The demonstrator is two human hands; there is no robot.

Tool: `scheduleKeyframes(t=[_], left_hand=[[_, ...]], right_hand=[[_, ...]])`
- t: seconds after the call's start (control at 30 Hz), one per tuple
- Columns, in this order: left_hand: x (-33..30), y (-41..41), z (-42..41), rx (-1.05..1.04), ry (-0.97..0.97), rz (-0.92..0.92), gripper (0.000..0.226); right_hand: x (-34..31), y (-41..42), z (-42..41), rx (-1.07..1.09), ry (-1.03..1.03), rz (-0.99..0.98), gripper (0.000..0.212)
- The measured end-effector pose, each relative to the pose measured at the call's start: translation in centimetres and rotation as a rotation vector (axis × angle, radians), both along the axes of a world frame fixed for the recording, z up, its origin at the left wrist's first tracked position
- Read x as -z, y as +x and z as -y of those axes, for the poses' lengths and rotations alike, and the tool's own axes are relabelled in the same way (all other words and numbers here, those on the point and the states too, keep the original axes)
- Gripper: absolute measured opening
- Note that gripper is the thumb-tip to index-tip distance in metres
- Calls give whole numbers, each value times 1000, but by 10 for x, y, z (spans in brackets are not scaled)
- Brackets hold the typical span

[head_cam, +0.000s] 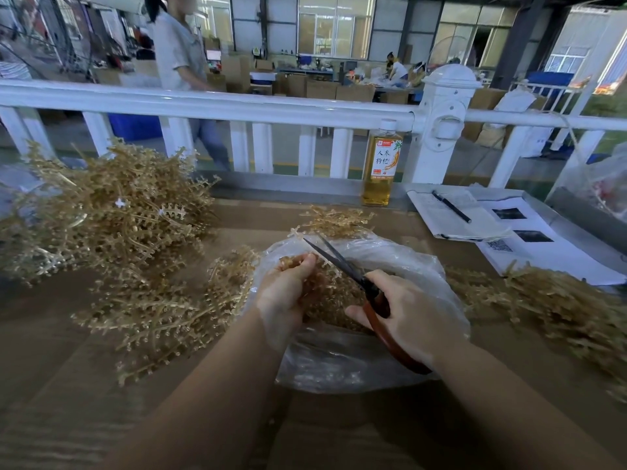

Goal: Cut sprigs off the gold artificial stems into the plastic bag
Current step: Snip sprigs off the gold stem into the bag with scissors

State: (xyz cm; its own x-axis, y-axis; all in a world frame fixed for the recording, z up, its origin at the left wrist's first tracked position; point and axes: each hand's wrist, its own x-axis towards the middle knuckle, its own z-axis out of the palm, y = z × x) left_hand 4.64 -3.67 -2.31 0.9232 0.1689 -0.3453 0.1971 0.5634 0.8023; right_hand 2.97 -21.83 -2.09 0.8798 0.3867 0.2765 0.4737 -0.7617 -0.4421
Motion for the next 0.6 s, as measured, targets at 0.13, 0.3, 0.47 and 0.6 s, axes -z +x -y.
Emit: scheduleKeyframes(t=[0.13, 0.3, 0.47, 0.6], left_hand=[[0, 1, 0, -58, -45, -5, 15], [-1, 0, 0, -78, -72, -3, 15], [-3, -3, 1, -73, -92, -7, 14], [-1, -3, 0, -48, -66, 3, 12]], right_hand=[[4, 0, 1, 31, -62, 34, 40], [5, 1, 1, 22, -57, 6, 39], [5, 3, 1, -20, 16, -35, 32], [4, 4, 1, -19, 15, -50, 39]])
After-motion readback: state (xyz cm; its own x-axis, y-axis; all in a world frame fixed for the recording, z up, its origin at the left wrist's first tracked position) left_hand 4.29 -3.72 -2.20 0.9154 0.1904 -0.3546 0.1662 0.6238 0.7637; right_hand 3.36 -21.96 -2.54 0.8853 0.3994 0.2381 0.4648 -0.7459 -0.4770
